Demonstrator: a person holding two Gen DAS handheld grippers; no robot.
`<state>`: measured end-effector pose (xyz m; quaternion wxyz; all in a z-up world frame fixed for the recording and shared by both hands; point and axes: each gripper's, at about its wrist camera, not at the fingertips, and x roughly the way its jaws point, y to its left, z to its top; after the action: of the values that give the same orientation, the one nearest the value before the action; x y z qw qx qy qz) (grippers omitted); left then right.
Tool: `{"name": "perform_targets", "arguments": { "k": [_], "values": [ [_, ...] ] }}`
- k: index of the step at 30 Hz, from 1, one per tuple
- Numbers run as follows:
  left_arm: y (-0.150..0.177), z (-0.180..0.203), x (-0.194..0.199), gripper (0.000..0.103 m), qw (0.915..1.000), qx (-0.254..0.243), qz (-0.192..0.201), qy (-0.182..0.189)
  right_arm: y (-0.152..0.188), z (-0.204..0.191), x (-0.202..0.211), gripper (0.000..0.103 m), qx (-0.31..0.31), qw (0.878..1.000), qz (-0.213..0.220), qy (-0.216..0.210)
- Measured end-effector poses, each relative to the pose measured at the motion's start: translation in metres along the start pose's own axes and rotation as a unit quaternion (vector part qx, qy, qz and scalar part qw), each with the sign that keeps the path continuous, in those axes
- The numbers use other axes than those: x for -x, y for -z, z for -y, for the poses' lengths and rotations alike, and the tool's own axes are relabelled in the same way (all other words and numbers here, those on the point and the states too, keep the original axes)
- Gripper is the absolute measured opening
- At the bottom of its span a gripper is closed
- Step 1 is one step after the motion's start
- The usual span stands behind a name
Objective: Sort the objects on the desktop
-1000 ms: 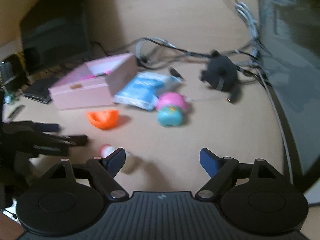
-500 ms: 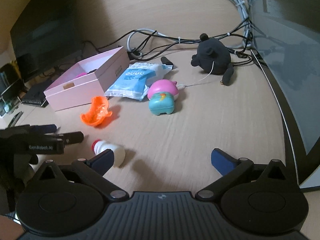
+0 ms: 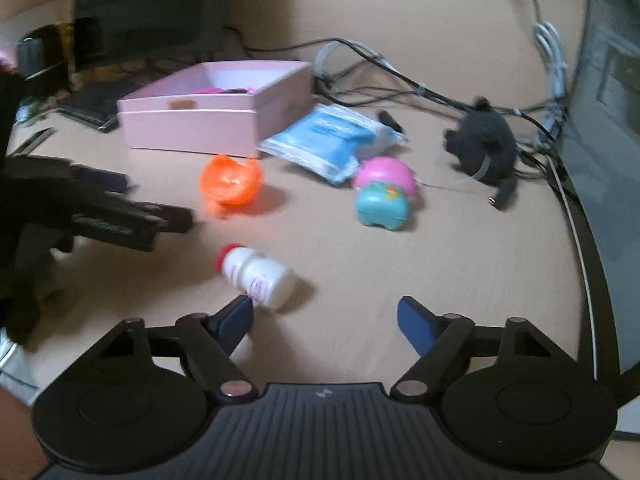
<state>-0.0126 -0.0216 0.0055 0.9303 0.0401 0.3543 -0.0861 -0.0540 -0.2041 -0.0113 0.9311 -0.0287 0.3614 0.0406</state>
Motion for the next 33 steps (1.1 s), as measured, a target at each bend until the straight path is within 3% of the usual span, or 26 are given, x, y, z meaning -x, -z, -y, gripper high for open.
{"name": "perform_targets", "arguments": {
  "k": [3,7,10,12,17,21,24,28,33],
  "values": [
    [0.000,0.000,0.000,0.103,1.0000,0.000,0.000,0.000,-0.002,0.001,0.002,0.075,0.003,1.000,0.012,0.023],
    [0.000,0.000,0.000,0.103,1.0000,0.000,0.000,0.000,-0.009,-0.003,0.006,0.075,-0.008,0.999,0.026,-0.040],
    [0.000,0.000,0.000,0.103,1.0000,0.000,0.000,0.000,-0.013,-0.014,-0.002,0.073,-0.006,0.998,0.022,-0.057],
    [0.000,0.000,0.000,0.103,1.0000,0.000,0.000,0.000,-0.015,-0.019,-0.010,0.046,-0.001,0.998,0.008,-0.065],
    [-0.001,0.002,0.000,0.103,1.0000,-0.006,-0.003,-0.004,-0.017,-0.014,-0.002,0.046,-0.006,0.998,0.018,-0.054],
    [-0.016,0.017,-0.004,0.103,0.9992,-0.022,-0.010,0.032,-0.015,-0.004,0.014,0.046,-0.001,0.999,0.033,-0.027],
    [-0.030,0.036,-0.009,0.103,0.9984,-0.047,0.006,0.031,-0.009,0.004,0.021,0.046,-0.010,0.999,0.033,-0.004],
    [-0.041,0.052,-0.021,0.102,0.9987,-0.044,-0.011,0.022,0.000,0.009,0.031,0.046,-0.013,0.999,0.033,0.020],
    [-0.046,0.059,-0.031,0.080,0.9990,-0.011,-0.042,0.007,0.005,0.014,0.039,0.045,-0.016,0.999,0.034,0.035]
  ]
}}
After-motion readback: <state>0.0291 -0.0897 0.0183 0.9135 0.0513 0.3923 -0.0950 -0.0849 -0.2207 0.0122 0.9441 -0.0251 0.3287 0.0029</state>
